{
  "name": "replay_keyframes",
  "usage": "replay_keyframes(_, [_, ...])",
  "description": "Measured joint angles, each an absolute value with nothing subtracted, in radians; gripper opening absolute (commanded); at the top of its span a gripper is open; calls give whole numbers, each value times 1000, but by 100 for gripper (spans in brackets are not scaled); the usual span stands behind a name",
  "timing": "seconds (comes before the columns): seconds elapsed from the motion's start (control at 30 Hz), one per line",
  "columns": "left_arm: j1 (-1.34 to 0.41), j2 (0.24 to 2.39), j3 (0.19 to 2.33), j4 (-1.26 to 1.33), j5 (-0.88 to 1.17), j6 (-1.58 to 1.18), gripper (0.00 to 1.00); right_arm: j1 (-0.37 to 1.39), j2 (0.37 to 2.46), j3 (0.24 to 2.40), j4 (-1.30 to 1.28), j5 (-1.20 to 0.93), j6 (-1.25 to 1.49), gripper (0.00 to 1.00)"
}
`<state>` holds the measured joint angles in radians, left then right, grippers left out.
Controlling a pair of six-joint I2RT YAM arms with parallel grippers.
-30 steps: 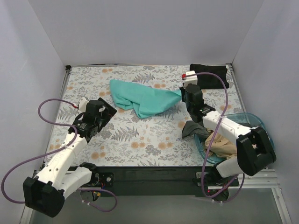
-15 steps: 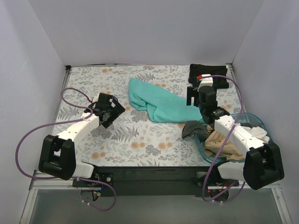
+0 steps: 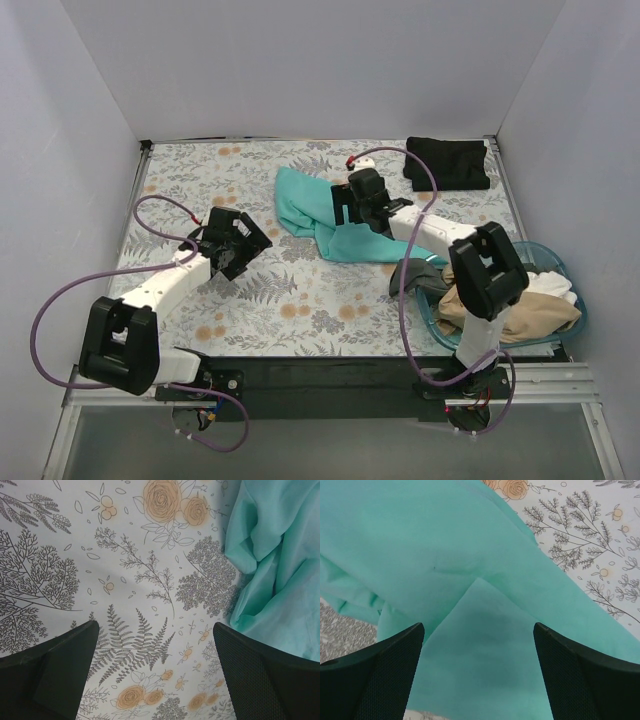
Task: Fold and stack the t-shirts
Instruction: Flatten the tshirt out
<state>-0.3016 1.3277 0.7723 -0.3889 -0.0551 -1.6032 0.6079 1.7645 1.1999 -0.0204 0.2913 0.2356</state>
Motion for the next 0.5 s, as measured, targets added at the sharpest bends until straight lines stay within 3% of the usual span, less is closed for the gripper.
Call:
replay_keyframes(0.23, [-302,1291,739,-395,-37,-1599,98,641,1993,1404,-133,397,282,84])
replay_keyframes(0.4, [-302,1265,739,-395,-38,-1596,98,655,2006,1410,-192,458,312,77])
replay_keyframes(0.5, [-302,1267,739,-395,-38,-1593,98,656,2006,1408,-206,474,325,68])
